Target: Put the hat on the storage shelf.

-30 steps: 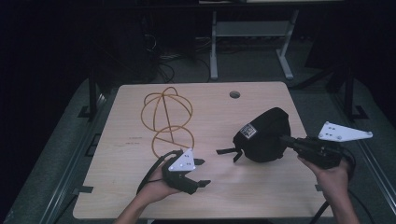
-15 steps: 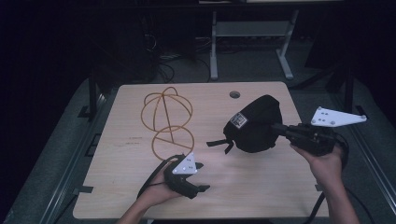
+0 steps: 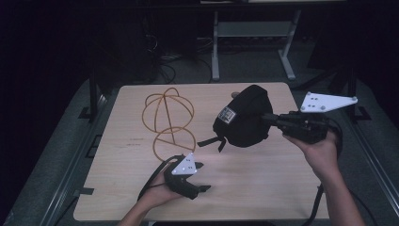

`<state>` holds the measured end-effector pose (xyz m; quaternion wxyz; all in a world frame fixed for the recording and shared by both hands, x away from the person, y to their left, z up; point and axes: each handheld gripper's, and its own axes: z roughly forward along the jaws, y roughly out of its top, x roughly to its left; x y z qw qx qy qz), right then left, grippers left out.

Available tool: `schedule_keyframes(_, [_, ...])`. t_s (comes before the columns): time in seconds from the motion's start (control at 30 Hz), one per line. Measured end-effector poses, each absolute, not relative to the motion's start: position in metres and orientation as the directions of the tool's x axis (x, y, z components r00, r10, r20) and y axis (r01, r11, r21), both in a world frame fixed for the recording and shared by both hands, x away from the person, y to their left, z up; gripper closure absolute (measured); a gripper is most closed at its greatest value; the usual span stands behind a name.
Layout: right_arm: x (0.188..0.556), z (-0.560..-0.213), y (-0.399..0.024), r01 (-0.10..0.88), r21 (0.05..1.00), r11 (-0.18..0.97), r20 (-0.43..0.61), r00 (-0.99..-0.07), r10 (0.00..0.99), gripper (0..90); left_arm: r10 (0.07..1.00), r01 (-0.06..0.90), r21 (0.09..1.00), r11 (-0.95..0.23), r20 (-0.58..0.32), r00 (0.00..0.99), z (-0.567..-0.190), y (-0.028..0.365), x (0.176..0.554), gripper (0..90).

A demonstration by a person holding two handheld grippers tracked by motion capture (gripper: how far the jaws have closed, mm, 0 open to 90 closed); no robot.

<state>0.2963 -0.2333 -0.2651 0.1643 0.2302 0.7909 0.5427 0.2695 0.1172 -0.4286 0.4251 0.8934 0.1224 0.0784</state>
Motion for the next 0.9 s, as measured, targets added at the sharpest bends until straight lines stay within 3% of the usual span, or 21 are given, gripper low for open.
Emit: schedule_keyframes(0.9, [0.326, -0.213, -0.159, 0.078, 0.924, 0.374, -0.096, -0.9, 0.425, 89.0, 0.293, 0.15, 0.779, -0.609, 0.045, 0.955, -0.432, 0.115, 0.267, 21.7])
